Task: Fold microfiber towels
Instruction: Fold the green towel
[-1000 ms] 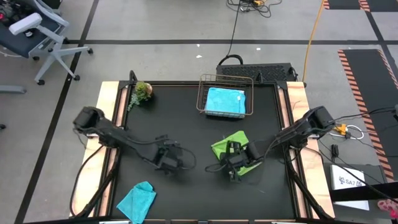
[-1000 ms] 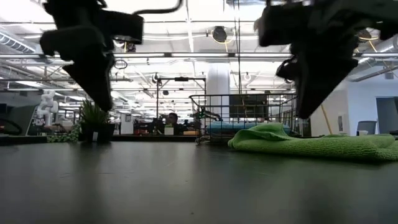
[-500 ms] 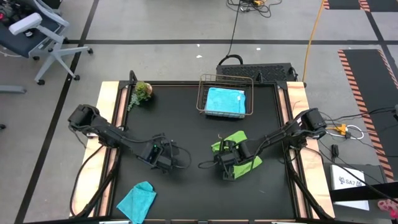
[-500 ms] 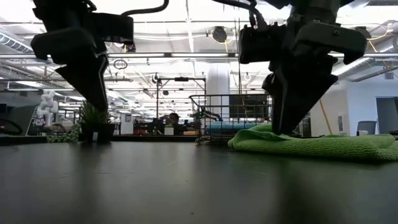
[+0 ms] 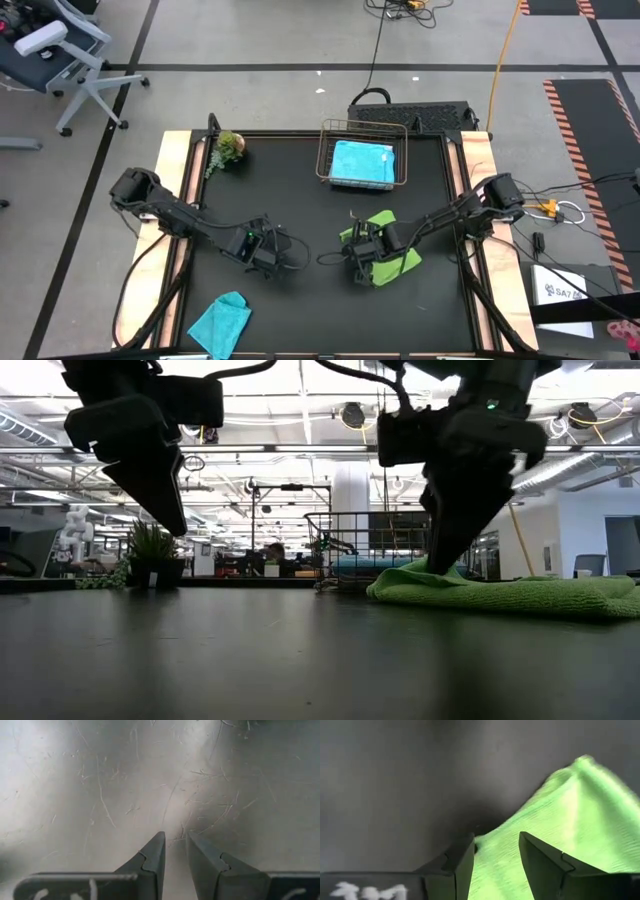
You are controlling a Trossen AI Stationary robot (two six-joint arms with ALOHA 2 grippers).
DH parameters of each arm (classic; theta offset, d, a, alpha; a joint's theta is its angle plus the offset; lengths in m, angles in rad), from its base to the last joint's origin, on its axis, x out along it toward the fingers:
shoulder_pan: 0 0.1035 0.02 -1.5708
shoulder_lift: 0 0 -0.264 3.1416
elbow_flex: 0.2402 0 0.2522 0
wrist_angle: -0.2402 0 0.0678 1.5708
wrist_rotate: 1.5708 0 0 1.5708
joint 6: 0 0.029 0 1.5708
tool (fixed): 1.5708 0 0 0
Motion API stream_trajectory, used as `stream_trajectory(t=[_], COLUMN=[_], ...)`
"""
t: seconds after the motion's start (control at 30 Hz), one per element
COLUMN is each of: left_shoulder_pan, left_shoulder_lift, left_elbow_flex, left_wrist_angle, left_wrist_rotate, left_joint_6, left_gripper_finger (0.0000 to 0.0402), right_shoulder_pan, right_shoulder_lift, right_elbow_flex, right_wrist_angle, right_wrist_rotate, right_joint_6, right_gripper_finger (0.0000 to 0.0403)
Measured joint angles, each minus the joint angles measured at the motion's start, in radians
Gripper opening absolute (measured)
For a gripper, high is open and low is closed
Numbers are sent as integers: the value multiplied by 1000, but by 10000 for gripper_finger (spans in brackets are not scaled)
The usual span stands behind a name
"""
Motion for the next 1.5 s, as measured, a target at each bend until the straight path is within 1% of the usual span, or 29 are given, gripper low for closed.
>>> stream_trajectory(t=[0.13, 0.23, 0.4, 0.5, 0.63, 0.8, 0.9, 0.93, 1.07, 1.17, 1.3, 1.43, 1.5], left_shoulder_pan=[0, 0, 0, 0, 0, 0, 3, 4, 22, 36, 52, 60, 60], left_shoulder_lift=[0, 0, 0, 0, 0, 0, 1, 1, 1, 1, 1, 1, 1], left_elbow_flex=[0, 0, 0, 0, 0, 0, 0, 0, 0, 0, 0, 0, 0], left_wrist_angle=[0, 0, 0, 0, 3, 35, 75, 91, 160, 209, 261, 270, 270], left_wrist_rotate=[0, 0, 0, 0, 0, 0, -3, -8, -17, -18, -15, 5, 6], left_joint_6=[-1, 0, -3, -8, -8, 8, 32, 40, 85, 114, 153, 165, 165], left_gripper_finger=[81, 81, 81, 81, 81, 81, 81, 81, 81, 81, 81, 81, 81], right_shoulder_pan=[22, 24, 18, 16, 10, 8, 3, 1, -18, -42, -78, -110, -123], right_shoulder_lift=[0, 11, 62, 70, 38, -8, -27, -29, -33, -36, -36, -36, -36], right_elbow_flex=[0, 0, 0, -1, -1, -1, -1, -1, -1, -1, -1, -1, -1], right_wrist_angle=[-8, -8, 21, 21, 12, -23, -81, -114, -273, -348, -352, -318, -329], right_wrist_rotate=[-2, 28, 22, 23, 28, 78, 81, 96, 202, 279, 316, 317, 349], right_joint_6=[4, 3, 1, 10, 27, 48, 41, 32, 25, 18, -50, -135, -174], right_gripper_finger=[153, 157, 157, 152, 121, 56, 14, 8, 10, 5, 5, 21, 30])
